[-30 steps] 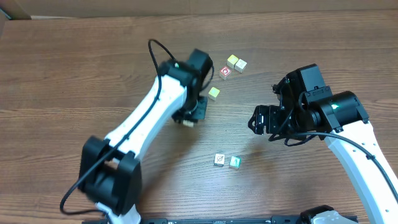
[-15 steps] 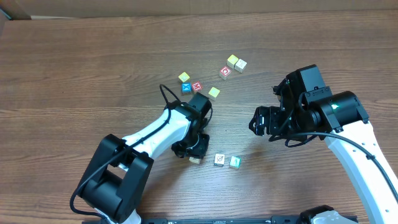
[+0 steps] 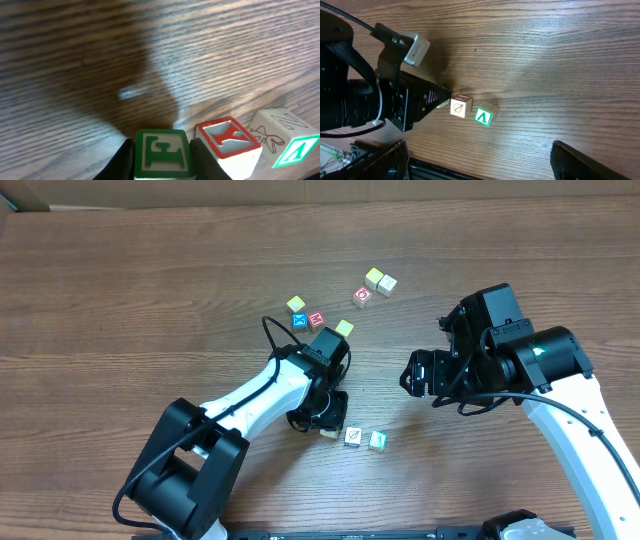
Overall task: Flip 3 blocks
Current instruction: 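Carry the E block with the left gripper and place it beside the Y block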
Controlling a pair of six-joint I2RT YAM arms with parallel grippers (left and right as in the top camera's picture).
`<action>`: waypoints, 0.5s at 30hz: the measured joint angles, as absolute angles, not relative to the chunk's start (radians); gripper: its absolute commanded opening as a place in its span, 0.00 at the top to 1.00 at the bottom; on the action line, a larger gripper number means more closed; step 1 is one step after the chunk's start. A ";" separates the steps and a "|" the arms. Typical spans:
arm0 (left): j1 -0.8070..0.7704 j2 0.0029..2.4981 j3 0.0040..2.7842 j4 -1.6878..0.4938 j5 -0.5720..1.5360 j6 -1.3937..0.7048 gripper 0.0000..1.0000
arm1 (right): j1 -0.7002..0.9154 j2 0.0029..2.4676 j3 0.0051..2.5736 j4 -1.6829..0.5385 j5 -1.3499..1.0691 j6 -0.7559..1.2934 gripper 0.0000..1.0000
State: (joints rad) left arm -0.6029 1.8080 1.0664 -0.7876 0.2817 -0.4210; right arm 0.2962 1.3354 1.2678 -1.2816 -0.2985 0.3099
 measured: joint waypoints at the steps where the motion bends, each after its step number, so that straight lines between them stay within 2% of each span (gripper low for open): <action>1: -0.603 1.808 1.066 -0.789 0.285 -0.421 0.81 | 0.296 1.335 1.268 -1.282 -0.299 0.310 0.09; 15: -0.617 1.808 1.066 -0.819 0.289 -0.428 0.82 | 0.296 1.335 1.268 -1.282 -0.299 0.310 0.09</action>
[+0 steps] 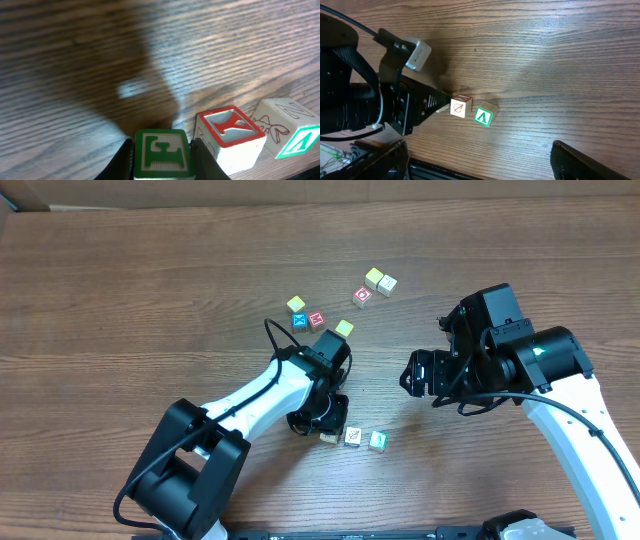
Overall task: Flip 3 blocks
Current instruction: 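Carry the E block with the left gripper and place it beside the Y block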
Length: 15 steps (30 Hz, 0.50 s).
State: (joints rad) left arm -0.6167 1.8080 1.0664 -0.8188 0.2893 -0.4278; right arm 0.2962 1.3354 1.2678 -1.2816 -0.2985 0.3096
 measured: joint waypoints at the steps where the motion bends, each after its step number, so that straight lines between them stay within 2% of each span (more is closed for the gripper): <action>1: -0.622 1.808 1.066 -0.819 0.289 -0.428 0.82 | 0.296 1.335 1.268 -1.282 -0.299 0.310 0.09; 2: -0.625 1.808 1.066 -0.819 0.290 -0.429 0.81 | 0.296 1.335 1.268 -1.282 -0.298 0.310 0.09; 5: -0.629 1.808 1.066 -0.819 0.293 -0.434 0.70 | 0.296 1.335 1.268 -1.281 -0.299 0.310 0.09; 10: -0.629 1.808 1.066 -0.820 0.292 -0.447 0.58 | 0.296 1.335 1.268 -1.282 -0.299 0.310 0.09; 15: -0.629 1.808 1.066 -0.821 0.288 -0.455 0.59 | 0.296 1.335 1.268 -1.283 -0.299 0.310 0.08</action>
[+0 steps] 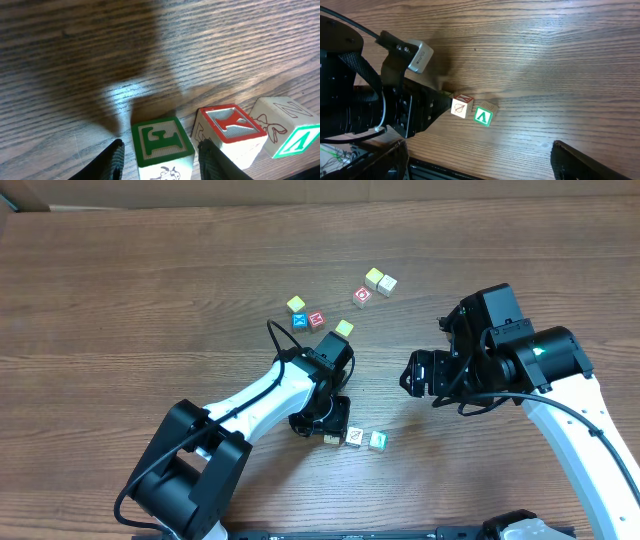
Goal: Flip 3 blocks
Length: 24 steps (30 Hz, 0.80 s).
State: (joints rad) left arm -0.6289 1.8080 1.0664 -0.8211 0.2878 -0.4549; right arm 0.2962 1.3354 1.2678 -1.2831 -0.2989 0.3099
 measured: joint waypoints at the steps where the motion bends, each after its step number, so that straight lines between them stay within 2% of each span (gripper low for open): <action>1: -0.629 1.808 1.066 -0.820 0.288 -0.455 0.61 | 0.296 1.335 1.268 -1.283 -0.299 0.310 0.08; 10: -0.615 1.782 1.066 -0.795 0.284 -0.458 0.59 | 0.296 1.335 1.268 -1.277 -0.299 0.311 0.07; 11: -0.610 1.770 1.067 -0.795 0.284 -0.458 0.59 | 0.296 1.335 1.268 -1.272 -0.299 0.310 0.03; 13: -0.599 1.738 1.068 -0.797 0.281 -0.458 0.58 | 0.296 1.335 1.268 -1.263 -0.299 0.311 0.01; 17: -0.584 1.659 1.088 -0.836 0.265 -0.460 0.77 | 0.296 1.335 1.268 -1.244 -0.298 0.311 0.01; 18: -0.582 1.635 1.094 -0.850 0.258 -0.460 0.80 | 0.296 1.335 1.268 -1.242 -0.298 0.310 0.07; 20: -0.579 1.595 1.102 -0.883 0.242 -0.454 0.82 | 0.296 1.335 1.268 -1.242 -0.298 0.304 0.46; 21: -0.575 1.576 1.105 -0.904 0.235 -0.454 0.93 | 0.296 1.335 1.268 -1.242 -0.298 0.309 0.80; 22: -0.574 1.564 1.106 -0.918 0.229 -0.459 0.96 | 0.296 1.335 1.268 -1.242 -0.298 0.310 0.96; 24: -0.566 1.546 1.107 -0.949 0.220 -0.451 0.96 | 0.296 1.335 1.268 -1.245 -0.299 0.310 0.96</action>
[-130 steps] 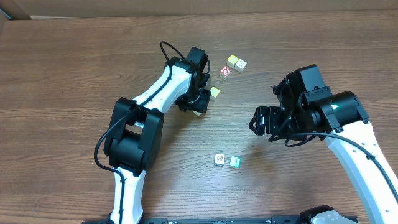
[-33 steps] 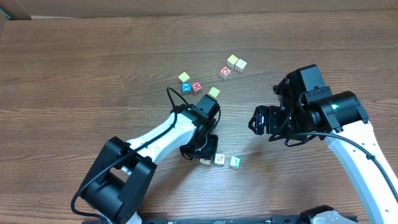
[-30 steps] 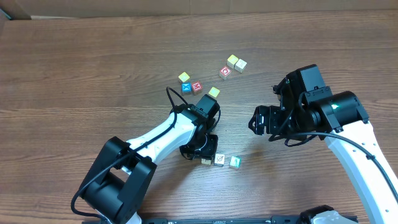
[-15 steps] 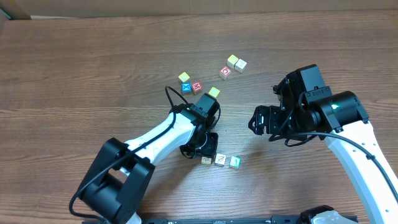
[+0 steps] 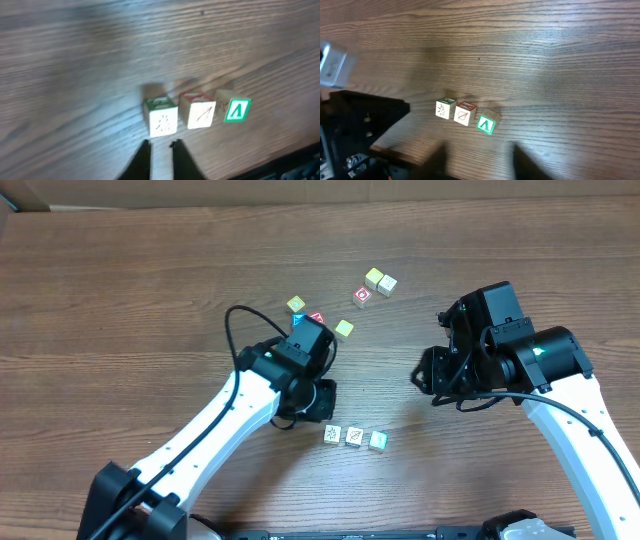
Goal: Flip 3 blocks
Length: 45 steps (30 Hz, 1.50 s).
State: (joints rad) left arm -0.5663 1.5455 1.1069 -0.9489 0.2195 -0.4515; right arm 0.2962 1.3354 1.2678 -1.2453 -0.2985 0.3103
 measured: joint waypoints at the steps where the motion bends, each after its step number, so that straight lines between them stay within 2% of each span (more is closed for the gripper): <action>1: -0.562 1.542 1.107 -0.965 0.213 -0.450 0.96 | 0.296 1.335 1.268 -1.250 -0.298 0.312 0.96; 9: -0.554 1.542 1.106 -1.052 0.104 -0.383 0.96 | 0.307 1.335 1.169 -1.209 -0.299 0.379 0.96; 18: -0.554 1.542 1.023 -0.909 0.068 -0.296 0.96 | 0.337 1.339 0.890 -1.033 -0.326 0.451 0.96; 23: -0.551 1.542 0.933 -0.811 0.101 -0.268 0.96 | 0.364 1.339 0.868 -1.004 -0.331 0.483 0.96; 30: -0.534 1.542 0.839 -0.760 0.147 -0.250 0.96 | 0.429 1.339 0.760 -0.893 -0.307 0.647 0.96; 45: -0.534 1.542 0.823 -0.680 0.187 -0.232 0.96 | 0.558 1.399 0.733 -0.791 -0.241 0.847 0.96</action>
State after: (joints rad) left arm -0.5343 1.5421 0.8227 -0.6796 0.1871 -0.2317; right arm 0.5583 1.3994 0.7330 -0.7906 -0.2409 0.8467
